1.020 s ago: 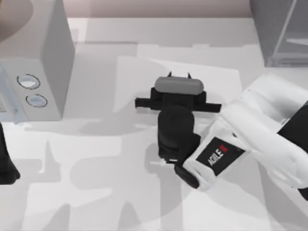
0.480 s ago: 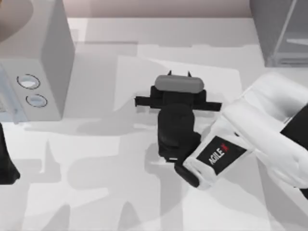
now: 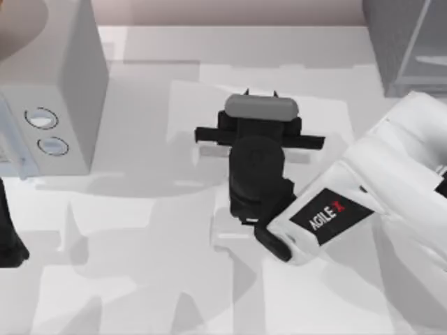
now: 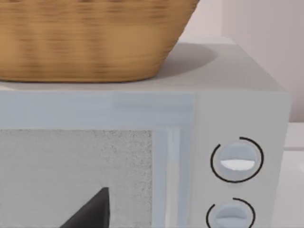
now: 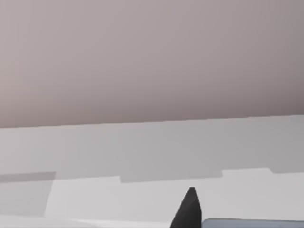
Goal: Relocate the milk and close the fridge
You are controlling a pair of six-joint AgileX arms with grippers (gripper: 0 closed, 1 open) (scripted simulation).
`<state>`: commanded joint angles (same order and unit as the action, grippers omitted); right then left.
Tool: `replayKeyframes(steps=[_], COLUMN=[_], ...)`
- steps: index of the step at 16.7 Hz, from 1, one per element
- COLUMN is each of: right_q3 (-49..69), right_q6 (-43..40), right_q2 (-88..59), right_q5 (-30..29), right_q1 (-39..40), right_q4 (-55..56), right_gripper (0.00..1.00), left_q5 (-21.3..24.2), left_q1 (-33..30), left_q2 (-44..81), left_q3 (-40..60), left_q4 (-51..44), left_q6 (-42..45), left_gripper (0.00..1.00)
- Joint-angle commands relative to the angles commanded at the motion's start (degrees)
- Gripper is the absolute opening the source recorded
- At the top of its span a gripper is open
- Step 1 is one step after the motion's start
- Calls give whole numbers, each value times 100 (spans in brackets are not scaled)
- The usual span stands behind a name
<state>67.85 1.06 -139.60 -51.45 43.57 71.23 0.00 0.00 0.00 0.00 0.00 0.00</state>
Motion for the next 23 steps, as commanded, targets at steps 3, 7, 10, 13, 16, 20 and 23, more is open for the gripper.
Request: replayKeyframes(steps=[3, 7, 10, 13, 16, 20, 23], right_q3=[-190, -1094, -2065, -3098, -3989, -4548, -4549], right_q6=[-6, -37, -47, -39, -25, -15, -15], right_q2=[206, 1234, 2441, 3732, 4764, 5336, 5337], right_q5=[198, 1161, 2230, 3378, 4348, 4918, 4919], right_q1=[-193, -1046, -1944, -2900, -3732, -4273, -4274], right_q4=[-27, -174, -331, -498, -645, -739, -739], right_gripper=[0, 0, 0, 0, 0, 0, 0], left_q5=[0, 0, 0, 0, 0, 0, 0], left_q1=[0, 0, 0, 0, 0, 0, 0], left_q2=[0, 0, 0, 0, 0, 0, 0], left_q3=[0, 0, 0, 0, 0, 0, 0], left_q4=[0, 0, 0, 0, 0, 0, 0], left_q6=[0, 0, 0, 0, 0, 0, 0], left_gripper=[100, 100, 100, 100, 100, 100, 100])
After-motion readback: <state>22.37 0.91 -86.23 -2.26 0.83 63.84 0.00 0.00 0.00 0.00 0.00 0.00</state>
